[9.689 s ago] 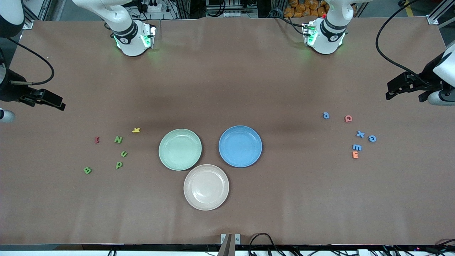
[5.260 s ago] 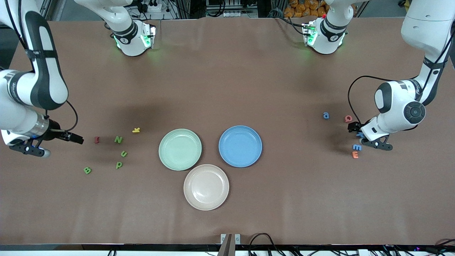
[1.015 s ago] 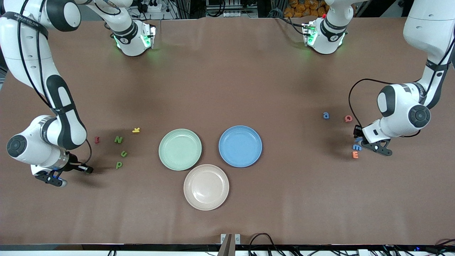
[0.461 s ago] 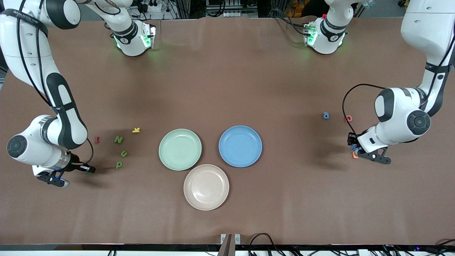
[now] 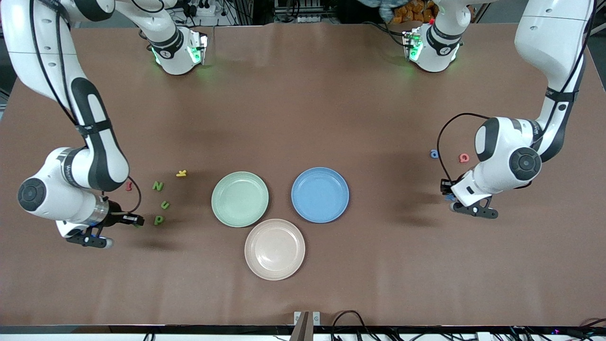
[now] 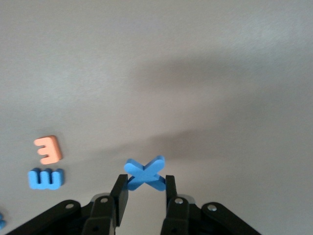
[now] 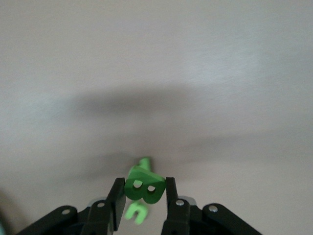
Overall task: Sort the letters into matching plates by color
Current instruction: 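Carry the green B to the green plate while the left gripper carries x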
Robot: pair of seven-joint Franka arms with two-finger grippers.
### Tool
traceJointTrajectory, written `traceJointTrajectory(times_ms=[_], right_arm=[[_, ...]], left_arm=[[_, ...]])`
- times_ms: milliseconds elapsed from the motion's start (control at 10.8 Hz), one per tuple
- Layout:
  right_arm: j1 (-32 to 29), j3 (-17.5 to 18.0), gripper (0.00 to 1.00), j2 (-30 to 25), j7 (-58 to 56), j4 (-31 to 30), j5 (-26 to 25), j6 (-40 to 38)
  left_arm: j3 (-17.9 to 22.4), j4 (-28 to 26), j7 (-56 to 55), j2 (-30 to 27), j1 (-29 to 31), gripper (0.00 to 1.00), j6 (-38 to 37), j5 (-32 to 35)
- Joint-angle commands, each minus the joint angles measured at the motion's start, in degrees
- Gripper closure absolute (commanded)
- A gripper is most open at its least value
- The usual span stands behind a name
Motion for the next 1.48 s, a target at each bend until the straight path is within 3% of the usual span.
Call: traceJointTrajectory(times_ms=[0,646,1015,1107,1200,1292,1384], right_arm=[[4.9,0.3,0.75,-3.8,1.1,-2.1,0.4,-3.7],[19.9,0.3,0.74,-4.1,3.3,-1.4,0.4,-4.1],[26.5,0.3,0.71,-3.1,3.7,-1.0,0.8,-3.6],[27.1,0.3,0.61,-3.1,3.7,-1.0,0.7,-3.5],[27.1,0.2,0.20,-3.1,3.7,-1.0,0.8,-3.6],[27.0,0.1,0.00,-3.1,3.7,-0.9,0.8,-3.6],[26.9,0.1,0.00,-3.2,3.6,-0.9,0.7,-3.6]], left_arm=[[-0.7,2.9,-7.1,1.6,-3.1,1.00,-1.2,-1.7],[-0.7,6.4,-25.3,4.2,-14.0,1.00,-1.2,-2.5],[-0.7,11.5,-36.1,8.9,-20.8,1.00,-1.1,-2.2],[-0.7,11.9,-37.8,9.1,-22.0,1.00,-1.1,-2.2],[-0.7,12.3,-39.3,9.0,-22.9,1.00,-1.2,-2.4],[-0.7,12.8,-41.6,9.2,-24.4,1.00,-1.1,-2.4],[-0.7,12.8,-42.9,9.3,-25.7,1.00,-1.1,-2.4]])
